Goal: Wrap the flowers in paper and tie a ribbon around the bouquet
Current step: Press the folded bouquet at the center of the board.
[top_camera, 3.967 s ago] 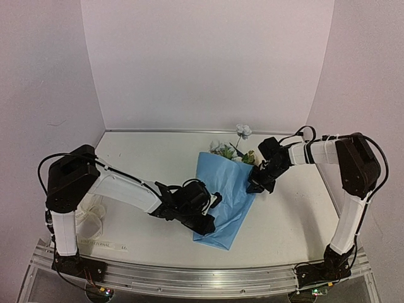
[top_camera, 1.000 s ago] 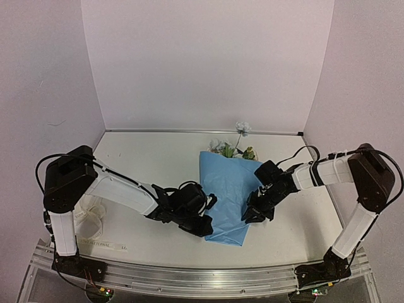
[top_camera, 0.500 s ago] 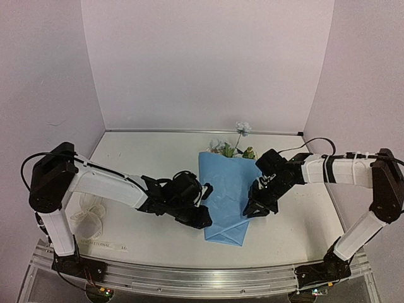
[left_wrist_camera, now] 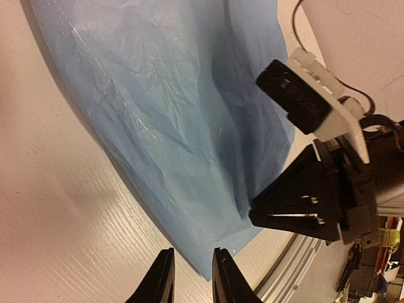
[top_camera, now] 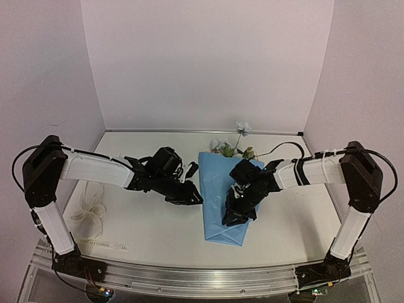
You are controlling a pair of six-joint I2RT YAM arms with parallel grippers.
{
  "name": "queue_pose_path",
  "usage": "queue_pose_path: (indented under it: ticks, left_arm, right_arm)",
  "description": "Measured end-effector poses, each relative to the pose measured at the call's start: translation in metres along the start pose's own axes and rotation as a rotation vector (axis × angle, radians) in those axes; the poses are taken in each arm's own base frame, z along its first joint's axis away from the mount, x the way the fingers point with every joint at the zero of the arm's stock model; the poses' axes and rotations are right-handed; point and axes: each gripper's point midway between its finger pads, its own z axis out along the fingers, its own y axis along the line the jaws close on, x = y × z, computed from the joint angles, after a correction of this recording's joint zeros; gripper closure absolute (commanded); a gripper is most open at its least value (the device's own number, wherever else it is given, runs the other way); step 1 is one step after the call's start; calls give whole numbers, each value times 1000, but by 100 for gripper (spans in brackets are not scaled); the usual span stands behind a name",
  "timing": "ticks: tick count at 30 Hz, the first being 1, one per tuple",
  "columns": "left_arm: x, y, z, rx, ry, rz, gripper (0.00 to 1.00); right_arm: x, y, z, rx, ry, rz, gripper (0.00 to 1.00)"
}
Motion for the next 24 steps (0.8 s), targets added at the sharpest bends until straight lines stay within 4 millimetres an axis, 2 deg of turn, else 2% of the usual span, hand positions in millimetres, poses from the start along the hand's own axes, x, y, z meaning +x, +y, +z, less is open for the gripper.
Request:
queue_pose_path:
  ticks: [5,8,14,24]
  left_arm:
    - [7,-12,2,85,50,13,75]
    - [11,-17,13,130,84,14,72]
    - [26,-9,35,157,161,-3,69]
    - [37,-8,62,168,215,2,70]
  right_arm:
    - [2,-14,21,-10,-20,21,85]
    - [2,-15,26,-30,-34,17,85]
    - [-2,-8,30,-80,-62,-16,85]
    - [0,-4,34,-139,-64,-56,85]
